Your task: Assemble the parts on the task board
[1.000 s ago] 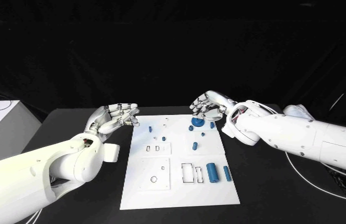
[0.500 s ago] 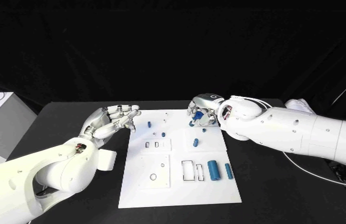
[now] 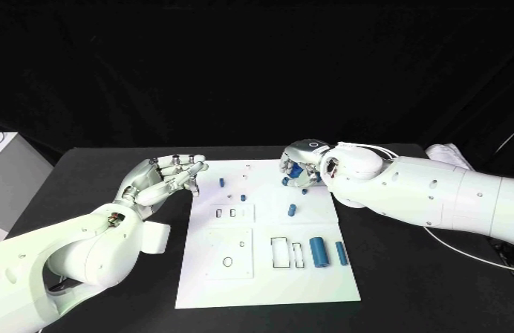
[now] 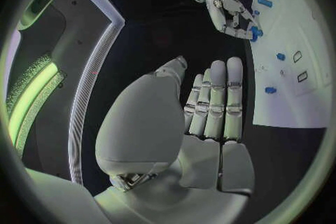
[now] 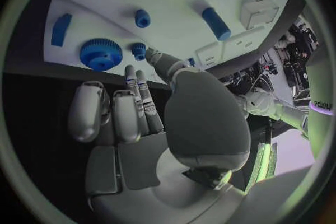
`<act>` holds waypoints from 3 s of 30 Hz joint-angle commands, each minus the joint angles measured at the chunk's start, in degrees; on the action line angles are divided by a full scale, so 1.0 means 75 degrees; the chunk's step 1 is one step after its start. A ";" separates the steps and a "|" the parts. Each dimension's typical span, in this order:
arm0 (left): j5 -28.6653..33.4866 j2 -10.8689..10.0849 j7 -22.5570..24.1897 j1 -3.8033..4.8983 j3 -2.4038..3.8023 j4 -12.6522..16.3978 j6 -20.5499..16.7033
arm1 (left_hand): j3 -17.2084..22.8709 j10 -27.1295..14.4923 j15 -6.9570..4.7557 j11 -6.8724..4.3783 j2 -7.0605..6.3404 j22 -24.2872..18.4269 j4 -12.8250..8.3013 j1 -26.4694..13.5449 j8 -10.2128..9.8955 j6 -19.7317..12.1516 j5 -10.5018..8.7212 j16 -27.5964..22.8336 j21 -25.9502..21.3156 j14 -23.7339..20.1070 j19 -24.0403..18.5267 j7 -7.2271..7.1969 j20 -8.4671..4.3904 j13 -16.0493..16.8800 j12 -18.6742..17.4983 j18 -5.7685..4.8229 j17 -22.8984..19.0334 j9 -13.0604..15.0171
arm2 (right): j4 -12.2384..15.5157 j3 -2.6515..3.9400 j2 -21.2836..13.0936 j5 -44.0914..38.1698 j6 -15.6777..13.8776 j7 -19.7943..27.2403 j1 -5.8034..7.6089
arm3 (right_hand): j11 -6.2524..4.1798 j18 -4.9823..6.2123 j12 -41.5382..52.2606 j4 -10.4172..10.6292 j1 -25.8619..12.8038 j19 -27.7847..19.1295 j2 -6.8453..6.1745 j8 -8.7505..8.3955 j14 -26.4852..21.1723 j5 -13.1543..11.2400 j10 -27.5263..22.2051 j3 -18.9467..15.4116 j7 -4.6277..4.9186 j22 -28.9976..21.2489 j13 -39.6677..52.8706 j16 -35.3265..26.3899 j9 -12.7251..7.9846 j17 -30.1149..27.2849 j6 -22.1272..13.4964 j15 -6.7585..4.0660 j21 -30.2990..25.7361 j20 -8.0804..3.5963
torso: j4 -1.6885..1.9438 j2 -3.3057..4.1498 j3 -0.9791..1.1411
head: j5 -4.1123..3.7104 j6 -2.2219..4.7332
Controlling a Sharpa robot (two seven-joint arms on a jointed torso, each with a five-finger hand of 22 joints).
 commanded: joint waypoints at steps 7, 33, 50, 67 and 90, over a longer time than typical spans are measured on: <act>-0.0049 -0.0003 -0.0020 0.0028 0.0009 0.0023 0.0181 | 0.0059 -0.0058 -0.0001 -0.0009 -0.0056 0.0026 0.0014 -0.0006 -0.0047 -0.0071 -0.0040 0.0058 0.0057 -0.0021 -0.0081 0.0003 0.0001 0.0006 -0.0019 0.0040 0.0014 0.0014 | -0.0004 0.0003 0.0068 -0.0244 0.0136 -0.0154 0.0001 | -0.0062 -0.0207 0.0046 0.0124 -0.0008 0.0110 0.0101 0.0006 0.0324 0.0235 0.0213 0.0008 -0.0031 0.0395 0.0095 0.0181 0.0073 0.0153 0.0073 0.0017 0.0320 0.0039 | 0.0021 0.0083 -0.0012 | 0.0000 0.0022; -0.0044 -0.0033 -0.0092 0.0056 0.0010 0.0000 0.0217 | 0.0097 -0.0092 0.0001 -0.0007 -0.0028 0.0064 0.0001 0.0020 -0.0048 -0.0074 -0.0036 0.0089 0.0118 -0.0038 -0.0114 -0.0001 0.0005 0.0003 -0.0026 0.0041 0.0009 0.0023 | -0.0180 -0.0001 0.0174 -0.0167 0.0375 -0.0171 -0.0020 | -0.0131 -0.0262 0.0009 0.0255 -0.0006 0.0178 0.0236 0.0135 0.0326 0.0286 0.0531 0.0465 -0.0103 0.0790 0.0161 0.0333 0.0236 0.0248 0.0302 -0.0037 0.0601 -0.0003 | 0.0032 0.0199 -0.0039 | -0.0012 0.0073; -0.0034 -0.0027 -0.0117 0.0057 0.0010 -0.0076 0.0227 | 0.0155 -0.0109 -0.0002 -0.0008 0.0002 0.0108 -0.0016 0.0065 -0.0046 -0.0070 -0.0038 0.0133 0.0190 -0.0040 -0.0150 -0.0003 0.0007 0.0002 -0.0021 0.0044 0.0002 0.0035 | 0.0004 0.0002 0.0212 0.0132 -0.0871 -0.0352 -0.0029 | -0.0310 -0.0345 0.0048 0.0370 -0.0132 0.0326 0.0410 0.0444 0.0329 0.0265 0.1045 0.0772 -0.0290 0.1292 0.0246 0.0431 0.0543 0.0303 0.0667 -0.0189 0.0940 -0.0095 | 0.0026 0.0219 -0.0059 | 0.0000 0.0130; -0.0034 -0.0034 -0.0132 0.0057 0.0010 -0.0138 0.0231 | 0.0183 -0.0107 -0.0006 -0.0010 0.0000 0.0131 -0.0029 0.0092 -0.0044 -0.0066 -0.0041 0.0159 0.0228 -0.0033 -0.0163 -0.0006 0.0007 0.0004 -0.0014 0.0045 0.0000 0.0041 | -0.0251 0.0037 0.1019 -0.1317 -0.2259 -0.1079 -0.0016 | -0.0329 -0.0369 0.0014 0.0304 -0.0089 0.0368 0.0408 0.0505 0.0325 0.0268 0.1109 0.0846 -0.0297 0.1422 0.0266 0.0440 0.0649 0.0282 0.0666 -0.0211 0.1028 -0.0120 | 0.0048 0.0255 -0.0077 | 0.0000 0.0232; -0.0133 -0.0003 -0.0184 0.0058 0.0010 -0.0152 0.0204 | 0.0149 -0.0094 0.0000 -0.0011 -0.0072 0.0193 0.0026 -0.0036 -0.0041 -0.0059 -0.0054 0.0227 0.0330 -0.0025 -0.0222 -0.0006 0.0016 0.0012 0.0008 0.0043 -0.0017 0.0060 | -0.0888 0.0002 0.1750 -0.2427 -0.2288 -0.1903 -0.0284 | -0.0328 -0.0396 -0.0010 0.0349 -0.0207 0.0417 0.0348 0.0540 0.0321 0.0267 0.1132 0.0925 -0.0304 0.1569 0.0279 0.0450 0.0738 0.0269 0.0646 -0.0208 0.1124 -0.0121 | 0.0178 0.0379 -0.0147 | -0.0054 0.0270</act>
